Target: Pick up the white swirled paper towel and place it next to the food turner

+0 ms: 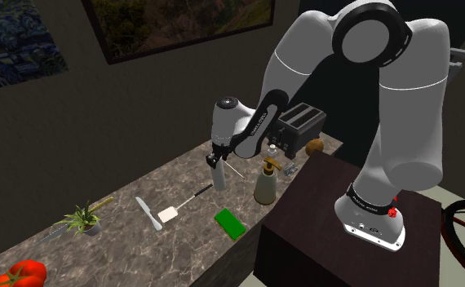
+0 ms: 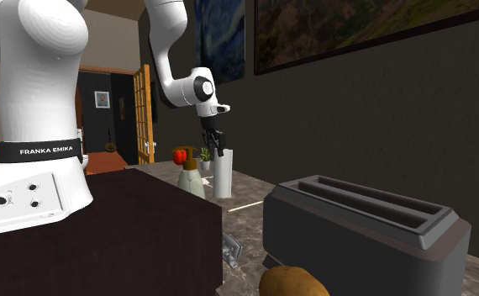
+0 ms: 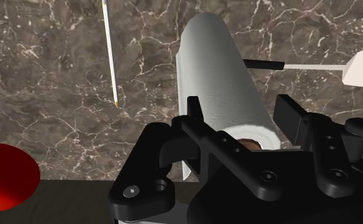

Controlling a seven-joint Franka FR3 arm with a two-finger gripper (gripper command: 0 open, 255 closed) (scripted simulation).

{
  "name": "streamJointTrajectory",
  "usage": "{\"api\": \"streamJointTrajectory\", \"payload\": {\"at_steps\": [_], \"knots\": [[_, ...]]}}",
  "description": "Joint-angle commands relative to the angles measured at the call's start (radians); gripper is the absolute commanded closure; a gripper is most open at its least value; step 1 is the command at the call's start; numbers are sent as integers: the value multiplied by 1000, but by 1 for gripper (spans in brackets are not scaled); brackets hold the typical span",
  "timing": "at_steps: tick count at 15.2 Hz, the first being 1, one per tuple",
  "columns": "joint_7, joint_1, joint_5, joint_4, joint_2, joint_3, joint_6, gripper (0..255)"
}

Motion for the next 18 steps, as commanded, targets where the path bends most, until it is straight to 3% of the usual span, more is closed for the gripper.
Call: {"api": "streamJointTrajectory", "payload": {"at_steps": [1, 2, 7, 11, 18], "knots": [[0, 0, 0, 0, 0, 0, 0, 255], [0, 0, 0, 0, 0, 0, 0, 0], [0, 0, 0, 0, 0, 0, 0, 0], [-26, -15, 31, -46, -141, 29, -96, 0], [-27, -14, 32, -46, -141, 29, -96, 0]]}}
